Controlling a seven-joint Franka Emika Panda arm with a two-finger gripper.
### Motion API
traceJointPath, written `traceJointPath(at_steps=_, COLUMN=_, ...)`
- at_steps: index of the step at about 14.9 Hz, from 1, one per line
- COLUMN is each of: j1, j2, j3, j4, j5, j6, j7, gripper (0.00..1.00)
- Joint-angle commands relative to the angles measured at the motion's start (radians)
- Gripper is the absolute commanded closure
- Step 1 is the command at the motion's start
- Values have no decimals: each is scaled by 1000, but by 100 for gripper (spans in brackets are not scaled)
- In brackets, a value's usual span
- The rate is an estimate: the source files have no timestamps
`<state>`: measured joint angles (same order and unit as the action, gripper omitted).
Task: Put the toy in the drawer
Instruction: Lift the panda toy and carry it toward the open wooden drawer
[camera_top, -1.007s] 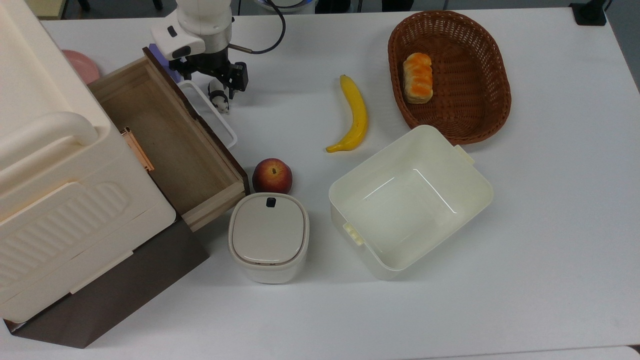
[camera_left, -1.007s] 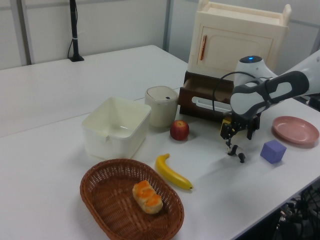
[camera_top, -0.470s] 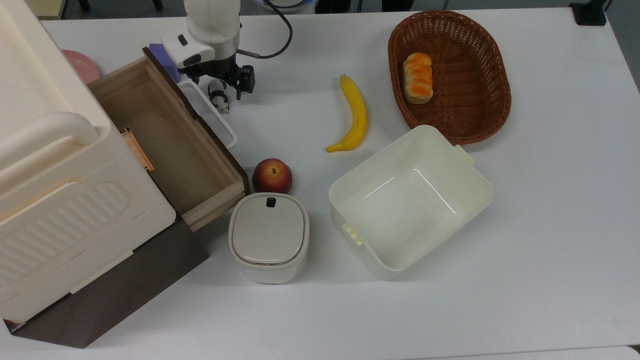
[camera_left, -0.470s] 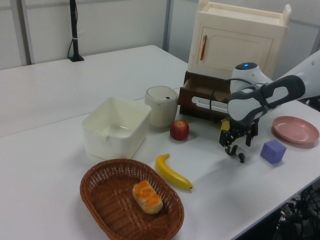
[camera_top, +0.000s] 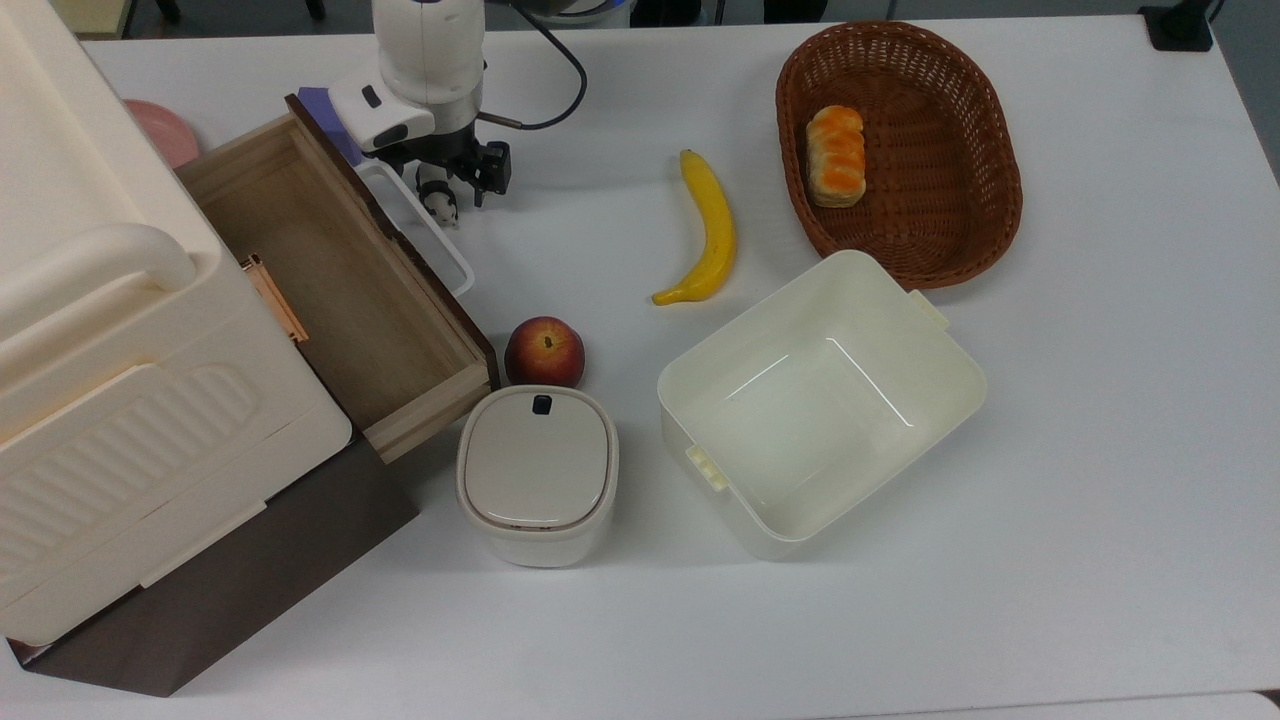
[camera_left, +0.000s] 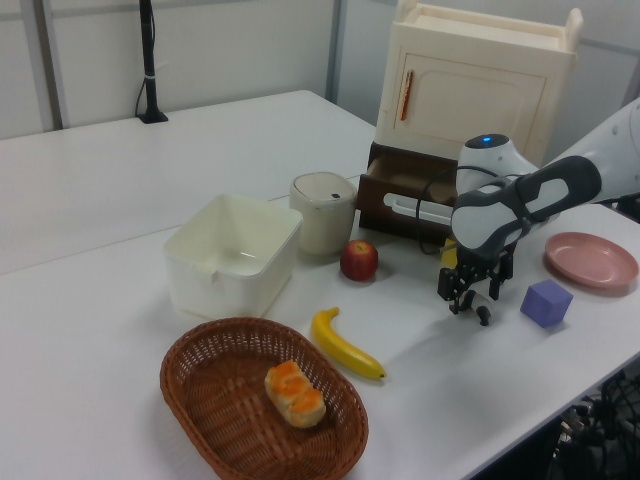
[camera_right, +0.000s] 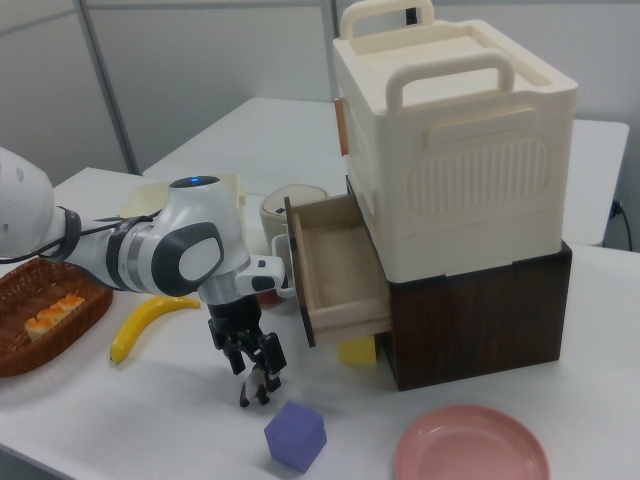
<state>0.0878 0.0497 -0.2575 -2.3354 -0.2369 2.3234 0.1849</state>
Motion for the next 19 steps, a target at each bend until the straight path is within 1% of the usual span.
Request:
traceJointPath(at_steps=1, j1=12, j2=-4, j3=-6, j4=-15, j5=16, j6=33, j7=-16, gripper=63)
traceJointPath(at_steps=2, j1=12, j2=-4, j3=-6, j4=-15, j5=16, j6=34, j7=-16, gripper=70)
traceJointPath(at_steps=9, j1=27, j2=-10, j3=-3, j4=-7, j5=16, j6=36, j7=-8, gripper=72)
traceJointPath(at_steps=12, j1=69, j2=-19, j3=6, j4=22, j5=18, j6=33, j7=11, gripper=72)
traceJointPath(at_steps=14, j1=89, j2=-20, j3=38, j4=56, j5=19, j6=25, j7=59, gripper=73)
traceJointPath(at_steps=17, j1=90, j2=-33, j3=90, j4=116, j5=25, j6=21, j7=122, gripper=74)
traceJointPath(at_steps=19, j1=90, j2=-36, j3=104, j4=160, j5=47, j6=19, j7=133, gripper=74)
